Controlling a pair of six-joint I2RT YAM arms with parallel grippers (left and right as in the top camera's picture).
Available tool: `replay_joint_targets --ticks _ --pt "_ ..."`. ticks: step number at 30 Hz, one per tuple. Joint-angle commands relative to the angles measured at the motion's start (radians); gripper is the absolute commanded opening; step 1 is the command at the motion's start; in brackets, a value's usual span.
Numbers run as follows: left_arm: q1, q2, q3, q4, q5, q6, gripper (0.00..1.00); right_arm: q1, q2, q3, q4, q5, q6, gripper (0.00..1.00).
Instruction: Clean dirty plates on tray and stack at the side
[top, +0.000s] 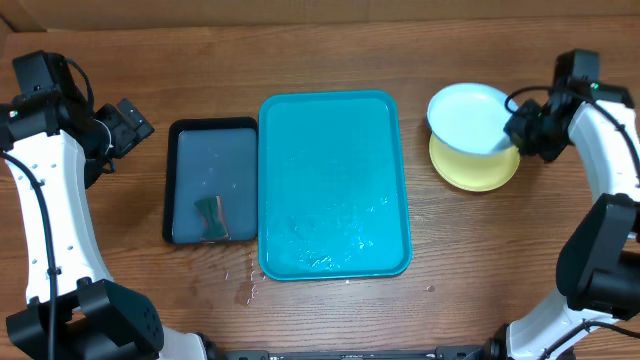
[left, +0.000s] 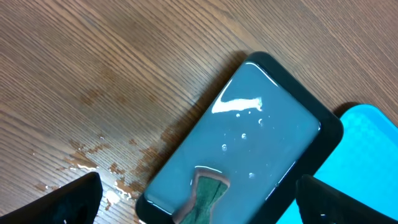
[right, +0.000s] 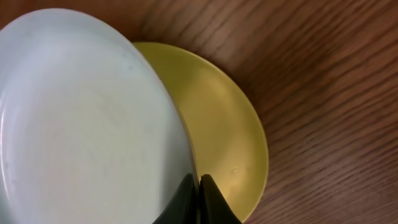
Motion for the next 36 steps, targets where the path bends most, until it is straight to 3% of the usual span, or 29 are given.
replay_joint_targets --ticks 1,19,20,22,24,28,36 --pt "0.0 -0.013 0.018 0.002 -0.006 -0.01 1.0 0.004 -0.036 -0.06 0.036 0.035 0.01 0.04" --pt "0.0 -0.013 0.018 0.002 -0.006 -0.01 1.0 0.004 -0.036 -0.132 0.027 0.08 0.031 0.05" --pt "0.0 -0.013 0.018 0.002 -0.006 -0.01 1.0 0.004 -0.036 -0.132 0.023 0.08 0.031 0.14" --pt "0.0 -0.013 0.018 0.002 -0.006 -0.01 1.0 0.004 -0.036 -0.132 0.019 0.08 0.031 0.49" --pt "0.0 -0.013 0.018 0.002 -0.006 -0.01 0.99 0.004 -0.036 -0.132 0.016 0.08 0.03 0.62" --pt "0.0 -0.013 0.018 0.002 -0.006 -0.01 1.0 0.01 -0.036 -0.132 0.016 0.075 0.023 0.79" --pt "0.0 -0.013 0.018 0.001 -0.006 -0.01 1.0 0.121 -0.036 -0.132 0.024 -0.045 -0.011 0.81"
